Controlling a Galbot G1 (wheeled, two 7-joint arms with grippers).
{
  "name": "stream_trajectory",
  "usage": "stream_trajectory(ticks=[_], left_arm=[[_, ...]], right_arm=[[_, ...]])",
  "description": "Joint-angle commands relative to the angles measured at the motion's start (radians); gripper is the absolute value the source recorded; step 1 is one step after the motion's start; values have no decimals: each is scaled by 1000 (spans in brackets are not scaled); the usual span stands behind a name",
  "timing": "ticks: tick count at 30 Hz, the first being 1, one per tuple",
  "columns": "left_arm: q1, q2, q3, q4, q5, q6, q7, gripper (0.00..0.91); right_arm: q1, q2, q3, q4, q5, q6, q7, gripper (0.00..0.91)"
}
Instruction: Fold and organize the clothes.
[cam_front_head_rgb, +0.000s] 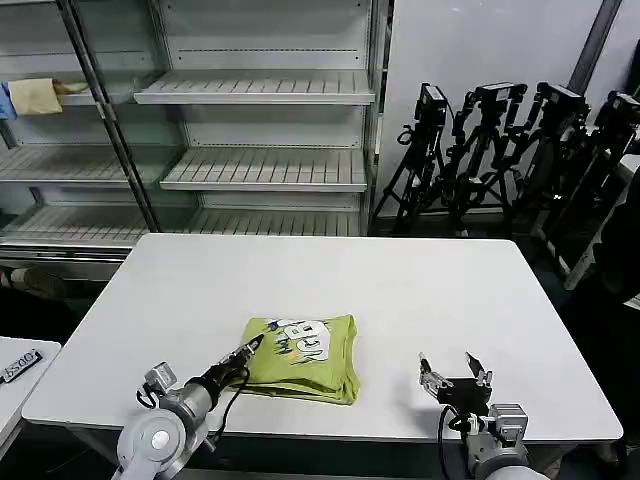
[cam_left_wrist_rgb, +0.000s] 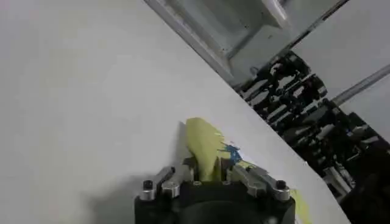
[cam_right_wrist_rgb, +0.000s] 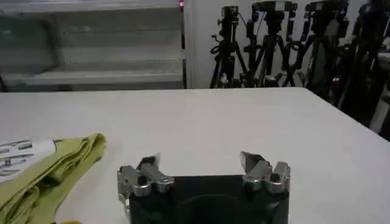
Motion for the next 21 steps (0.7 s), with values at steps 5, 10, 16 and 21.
stream_trajectory(ticks=[5, 10, 16, 21], left_arm=[[14, -57, -36, -26, -113, -19, -13, 30], [20, -81, -75, -42, -152, -25, -24, 30], [39, -52, -156, -58, -165, -15, -36, 30], [63, 76, -324, -64, -90, 26, -32, 30]], right_arm=[[-2, 2, 2, 8, 0, -2, 3, 907], [-3, 0, 4, 10, 1, -2, 4, 907], [2, -3, 4, 8, 5, -1, 3, 907], [30, -5, -7, 0, 16, 0, -1, 907]])
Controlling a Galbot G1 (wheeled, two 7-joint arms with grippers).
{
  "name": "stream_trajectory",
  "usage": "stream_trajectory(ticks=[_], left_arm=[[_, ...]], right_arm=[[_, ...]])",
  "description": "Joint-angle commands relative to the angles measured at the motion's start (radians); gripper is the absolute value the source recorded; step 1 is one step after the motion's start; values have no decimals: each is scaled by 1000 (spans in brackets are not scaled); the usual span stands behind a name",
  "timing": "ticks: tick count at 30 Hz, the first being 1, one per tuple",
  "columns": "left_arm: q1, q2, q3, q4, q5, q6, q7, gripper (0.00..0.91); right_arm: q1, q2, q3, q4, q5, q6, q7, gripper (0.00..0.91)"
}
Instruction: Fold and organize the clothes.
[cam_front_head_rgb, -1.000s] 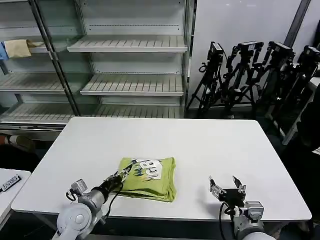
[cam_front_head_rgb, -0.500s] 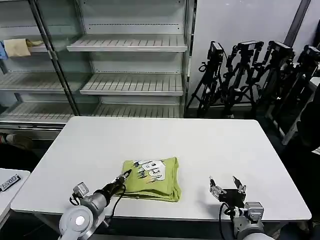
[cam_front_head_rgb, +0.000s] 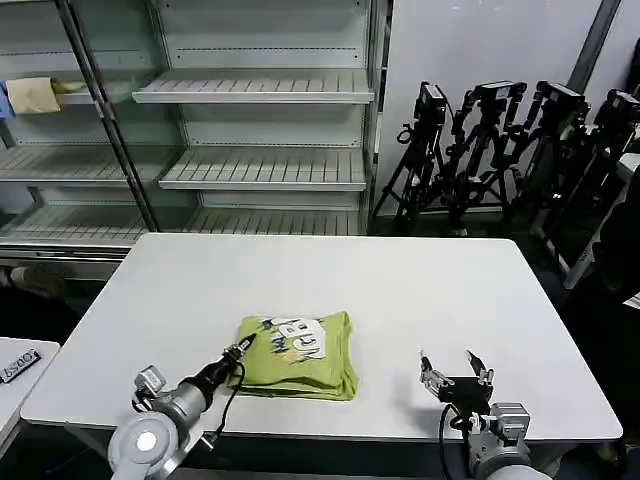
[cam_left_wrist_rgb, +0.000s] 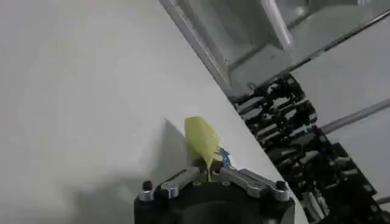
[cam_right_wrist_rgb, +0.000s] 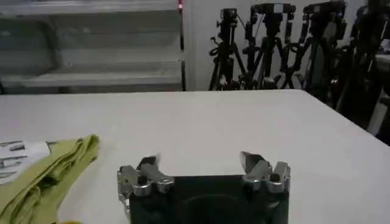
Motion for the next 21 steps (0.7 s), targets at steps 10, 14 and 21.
stream_trajectory(ticks=[10, 14, 21], left_arm=[[127, 482, -642, -54, 104, 154, 42, 30], [147, 654, -731, -77, 235, 155, 114, 30], [171, 571, -450, -327, 406, 154, 52, 30]], right_arm=[[130, 16, -66, -57, 42, 11, -14, 907], [154, 19, -77, -70, 53, 20, -25, 907], [131, 10, -65, -83, 58, 36, -38, 907]])
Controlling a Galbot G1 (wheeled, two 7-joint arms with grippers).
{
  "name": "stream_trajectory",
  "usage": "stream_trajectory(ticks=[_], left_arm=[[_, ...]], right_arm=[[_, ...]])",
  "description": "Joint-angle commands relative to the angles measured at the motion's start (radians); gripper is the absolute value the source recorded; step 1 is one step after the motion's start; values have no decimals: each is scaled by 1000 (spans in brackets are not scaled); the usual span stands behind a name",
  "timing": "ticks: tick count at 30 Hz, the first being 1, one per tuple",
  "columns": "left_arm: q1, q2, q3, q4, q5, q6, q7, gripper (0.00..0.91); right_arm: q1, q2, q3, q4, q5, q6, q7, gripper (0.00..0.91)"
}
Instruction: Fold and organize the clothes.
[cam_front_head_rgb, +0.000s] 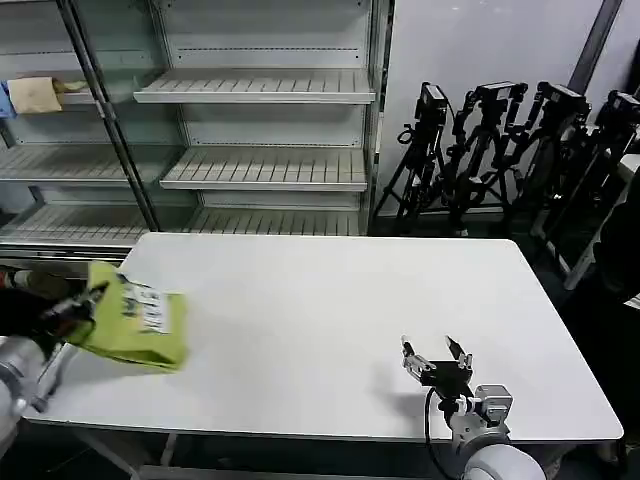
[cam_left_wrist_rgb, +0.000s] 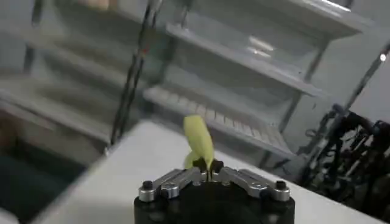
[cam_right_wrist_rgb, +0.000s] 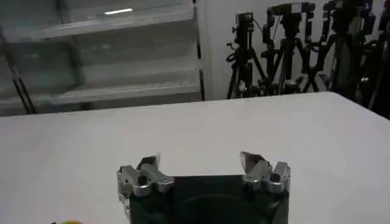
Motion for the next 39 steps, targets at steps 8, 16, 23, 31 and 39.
stream_trajectory(ticks=[8, 16, 23, 31, 39], left_arm=[[2, -151, 713, -102, 1016, -58, 75, 30], [-176, -211, 836, -187, 917, -12, 32, 30], [-302, -270, 909, -101, 751, 12, -48, 30], [-469, -432, 1018, 79, 645, -2, -149, 30], [-598, -550, 1100, 195, 605, -53, -164, 40]], right_arm=[[-30, -8, 13, -19, -32, 21, -10, 907], [-53, -1, 23, -18, -54, 21, -7, 907], [-77, 15, 25, -25, -76, 30, -11, 907], [-87, 20, 33, -10, -82, 27, -7, 907], [-97, 16, 42, 8, -81, 22, -4, 907]])
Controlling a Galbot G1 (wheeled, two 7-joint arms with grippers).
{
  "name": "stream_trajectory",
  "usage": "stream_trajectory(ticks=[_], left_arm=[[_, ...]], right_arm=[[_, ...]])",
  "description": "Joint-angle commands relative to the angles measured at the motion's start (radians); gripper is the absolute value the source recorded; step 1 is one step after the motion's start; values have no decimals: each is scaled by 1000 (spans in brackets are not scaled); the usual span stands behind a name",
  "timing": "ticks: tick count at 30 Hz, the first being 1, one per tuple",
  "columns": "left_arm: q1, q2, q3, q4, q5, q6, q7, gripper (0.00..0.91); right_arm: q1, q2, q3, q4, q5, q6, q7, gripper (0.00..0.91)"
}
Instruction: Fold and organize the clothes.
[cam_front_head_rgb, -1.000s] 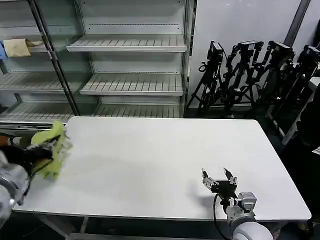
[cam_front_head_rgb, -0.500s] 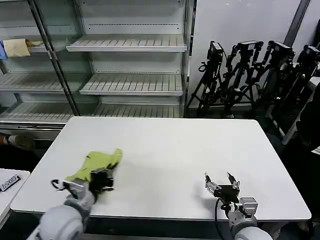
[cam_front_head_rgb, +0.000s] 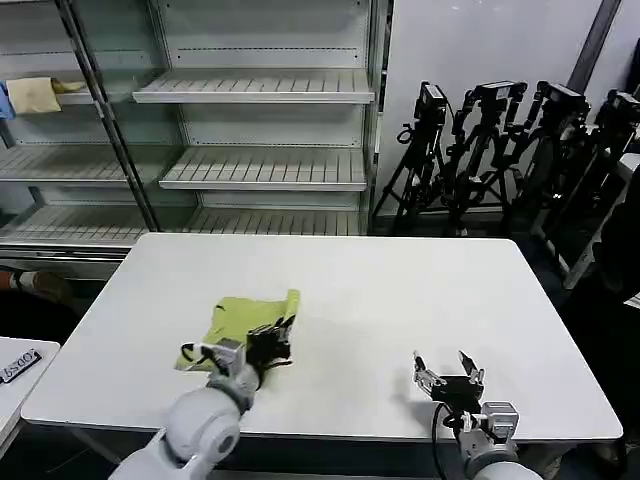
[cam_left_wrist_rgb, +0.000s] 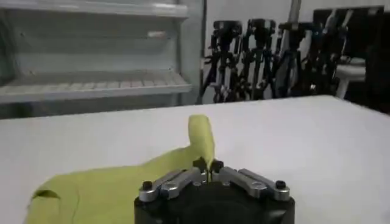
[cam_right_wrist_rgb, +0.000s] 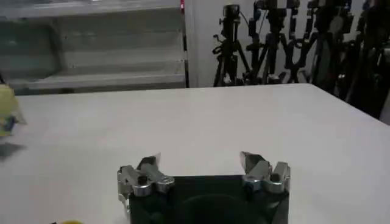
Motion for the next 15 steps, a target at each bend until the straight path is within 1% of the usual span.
stream_trajectory(ticks=[1, 2, 3, 5, 9, 15], left_arm=[[-233, -203, 165, 197, -68, -39, -59, 91], [-242, -218, 168, 225, -67, -46, -57, 534], [-248, -227, 171, 240, -67, -55, -54, 907], [-256, -241, 169, 269, -64, -80, -46, 907], [-252, -253, 151, 261, -85, -117, -37, 907], [-205, -233, 75, 174, -226, -174, -32, 907]], right_arm=[[-10, -1, 4, 12, -6, -3, 2, 907], [-11, -3, 6, 14, -5, -3, 2, 907], [-11, -5, 7, 14, -4, -3, 2, 907], [-10, -8, 10, 16, -4, -3, 2, 907], [-10, -18, 13, 26, -7, -3, 1, 907], [-7, -23, 8, 26, -27, 2, -4, 907]])
